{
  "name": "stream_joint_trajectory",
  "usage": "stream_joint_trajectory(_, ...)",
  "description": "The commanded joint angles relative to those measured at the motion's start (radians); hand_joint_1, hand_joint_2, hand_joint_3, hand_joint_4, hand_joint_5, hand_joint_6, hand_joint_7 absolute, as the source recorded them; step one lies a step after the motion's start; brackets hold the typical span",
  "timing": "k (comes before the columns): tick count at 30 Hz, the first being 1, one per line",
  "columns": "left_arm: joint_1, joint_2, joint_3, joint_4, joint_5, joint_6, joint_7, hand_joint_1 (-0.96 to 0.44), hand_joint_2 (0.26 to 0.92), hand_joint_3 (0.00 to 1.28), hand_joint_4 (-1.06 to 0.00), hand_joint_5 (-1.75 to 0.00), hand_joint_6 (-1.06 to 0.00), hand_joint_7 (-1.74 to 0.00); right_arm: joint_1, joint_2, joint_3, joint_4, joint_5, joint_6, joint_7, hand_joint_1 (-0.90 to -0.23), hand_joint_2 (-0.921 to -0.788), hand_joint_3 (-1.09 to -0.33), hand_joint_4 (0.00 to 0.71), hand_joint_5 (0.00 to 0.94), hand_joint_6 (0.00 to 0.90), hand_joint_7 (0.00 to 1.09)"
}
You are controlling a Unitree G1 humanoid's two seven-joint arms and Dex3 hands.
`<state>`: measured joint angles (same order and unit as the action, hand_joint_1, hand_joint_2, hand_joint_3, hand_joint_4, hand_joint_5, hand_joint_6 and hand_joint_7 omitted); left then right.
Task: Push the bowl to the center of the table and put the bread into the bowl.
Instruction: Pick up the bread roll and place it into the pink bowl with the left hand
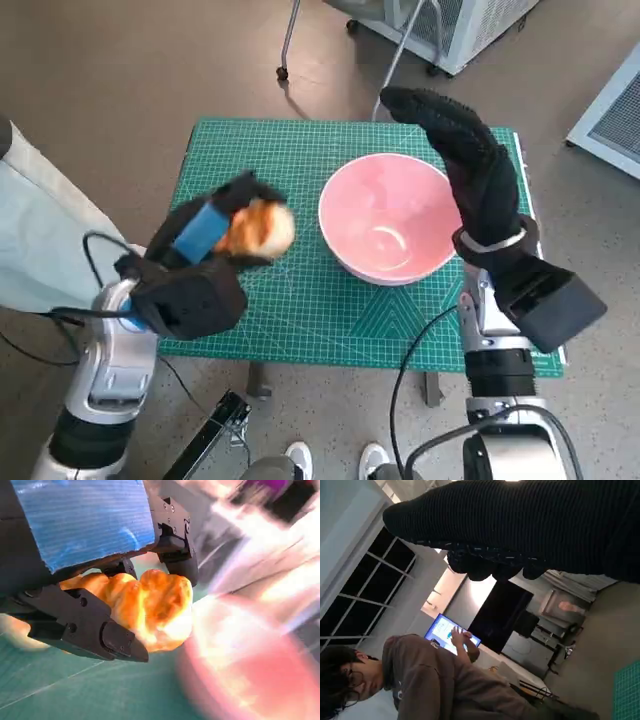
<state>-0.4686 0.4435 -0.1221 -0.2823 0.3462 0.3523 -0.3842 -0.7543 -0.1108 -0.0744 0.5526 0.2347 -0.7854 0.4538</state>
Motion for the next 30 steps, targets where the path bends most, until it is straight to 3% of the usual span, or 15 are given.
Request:
stream_joint_trajectory(1, -0.094, -0.047, -0.013, 0.010, -0.009, -0.088, 0.048, 0.00, 0.920, 0.07, -0.73, -1.13, -0.59, -1.19, 0.017, -0.005, -0.006, 0.025, 0.011, 0.009, 0.016, -0.645, -0.921, -0.827, 0.264, 0.013, -0.001, 0.77)
stream_joint_trajectory(7, -0.211, -0.098, -0.069, 0.140, 0.015, -0.213, 0.094, 0.00, 0.920, 0.06, -0.75, -1.11, -0.60, -1.19, 0.012, -0.012, -0.017, 0.041, 0.020, -0.001, 0.025, -0.644, -0.921, -0.825, 0.265, 0.013, -0.001, 0.77)
stream_joint_trajectory(14, -0.342, -0.157, -0.160, 0.347, 0.053, -0.284, 0.097, 0.00, 0.913, 0.05, -0.77, -1.07, -0.62, -1.19, 0.011, -0.013, -0.029, 0.054, 0.035, -0.006, 0.038, -0.662, -0.921, -0.802, 0.265, 0.014, -0.001, 0.77)
stream_joint_trajectory(28, -0.479, -0.244, -0.252, 0.714, 0.111, -0.411, 0.130, 0.00, 0.920, 0.10, -0.67, -1.18, -0.57, -1.24, 0.027, -0.006, -0.041, 0.045, 0.064, -0.003, 0.058, -0.662, -0.921, -0.767, 0.266, 0.015, -0.001, 0.77)
stream_joint_trajectory(29, -0.485, -0.250, -0.255, 0.748, 0.103, -0.411, 0.112, 0.00, 0.920, 0.10, -0.67, -1.18, -0.57, -1.24, 0.029, -0.007, -0.042, 0.042, 0.065, -0.003, 0.057, -0.662, -0.921, -0.766, 0.266, 0.015, -0.001, 0.77)
stream_joint_trajectory(30, -0.491, -0.249, -0.266, 0.774, 0.099, -0.393, 0.066, 0.00, 0.920, 0.16, -0.59, -1.25, -0.52, -1.30, 0.031, -0.008, -0.044, 0.039, 0.064, -0.004, 0.055, -0.664, -0.921, -0.762, 0.266, 0.015, -0.001, 0.76)
